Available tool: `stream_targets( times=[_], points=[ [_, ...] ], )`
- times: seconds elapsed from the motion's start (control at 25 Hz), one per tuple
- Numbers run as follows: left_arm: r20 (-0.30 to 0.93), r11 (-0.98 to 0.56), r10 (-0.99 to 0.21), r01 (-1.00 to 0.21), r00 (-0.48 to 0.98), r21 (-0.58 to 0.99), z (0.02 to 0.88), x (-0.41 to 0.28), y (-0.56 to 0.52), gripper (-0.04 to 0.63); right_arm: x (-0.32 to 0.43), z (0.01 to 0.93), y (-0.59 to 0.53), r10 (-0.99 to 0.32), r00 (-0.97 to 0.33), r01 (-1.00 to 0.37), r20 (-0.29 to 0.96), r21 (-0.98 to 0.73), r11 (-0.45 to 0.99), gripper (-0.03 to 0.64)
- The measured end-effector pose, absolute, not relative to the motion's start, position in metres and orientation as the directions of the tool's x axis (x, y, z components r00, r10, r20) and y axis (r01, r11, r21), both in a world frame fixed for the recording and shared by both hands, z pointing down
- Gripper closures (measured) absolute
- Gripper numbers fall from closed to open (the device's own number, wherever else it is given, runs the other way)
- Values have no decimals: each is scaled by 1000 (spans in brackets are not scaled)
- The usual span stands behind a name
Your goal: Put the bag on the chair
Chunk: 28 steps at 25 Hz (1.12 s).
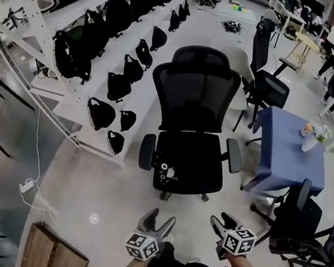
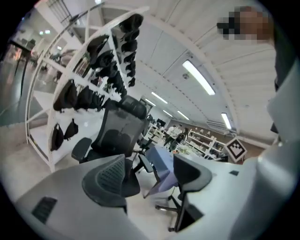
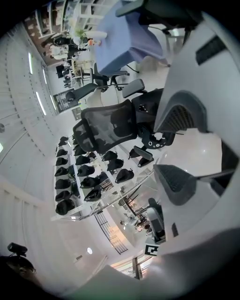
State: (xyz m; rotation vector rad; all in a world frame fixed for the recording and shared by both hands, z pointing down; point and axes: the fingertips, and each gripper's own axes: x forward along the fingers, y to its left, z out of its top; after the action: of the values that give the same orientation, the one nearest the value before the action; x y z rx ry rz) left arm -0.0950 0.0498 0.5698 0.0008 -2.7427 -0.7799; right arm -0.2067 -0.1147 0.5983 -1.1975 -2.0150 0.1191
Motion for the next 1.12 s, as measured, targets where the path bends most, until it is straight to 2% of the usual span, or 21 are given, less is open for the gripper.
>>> stream_targets(
  times=[0.24, 0.36, 0.44, 0.52, 0.68, 0.76, 0.84, 0.88, 0.96, 1.12],
  points=[
    [210, 892, -85, 20, -974, 452, 508, -51, -30, 276, -153, 548, -175, 849, -282, 735, 446, -468, 490, 443],
    [216, 896, -67, 37, -974, 443, 493, -34, -61, 279, -148, 523, -208, 854, -342, 735, 393, -454, 503, 453],
    [217, 903, -40, 58, -975, 425, 483, -24, -74, 305, -142, 511, -225, 853, -357, 751, 381, -426, 505, 465],
    [211, 919, 7, 90, -977, 385, 470, -17, -83, 346, -134, 499, -238, 859, -344, 768, 379, -413, 489, 479],
    [178, 938, 36, 95, -983, 335, 446, -11, -102, 348, -124, 472, -250, 878, -329, 794, 347, -402, 456, 523],
    [171, 939, 18, 75, -985, 335, 440, -6, -108, 397, -121, 460, -253, 874, -366, 786, 321, -397, 475, 535],
    [152, 944, 9, 58, -988, 324, 433, -2, -109, 516, -118, 453, -255, 862, -405, 769, 305, -396, 501, 551],
    [145, 947, 7, 53, -989, 317, 428, -2, -108, 547, -115, 451, -253, 860, -412, 765, 301, -398, 506, 566],
    [151, 947, -2, 47, -989, 318, 423, -2, -101, 565, -108, 447, -245, 868, -400, 771, 293, -405, 492, 617],
    [181, 931, -56, 14, -982, 364, 416, 0, -81, 583, -105, 447, -223, 856, -419, 772, 303, -377, 511, 617]
  ],
)
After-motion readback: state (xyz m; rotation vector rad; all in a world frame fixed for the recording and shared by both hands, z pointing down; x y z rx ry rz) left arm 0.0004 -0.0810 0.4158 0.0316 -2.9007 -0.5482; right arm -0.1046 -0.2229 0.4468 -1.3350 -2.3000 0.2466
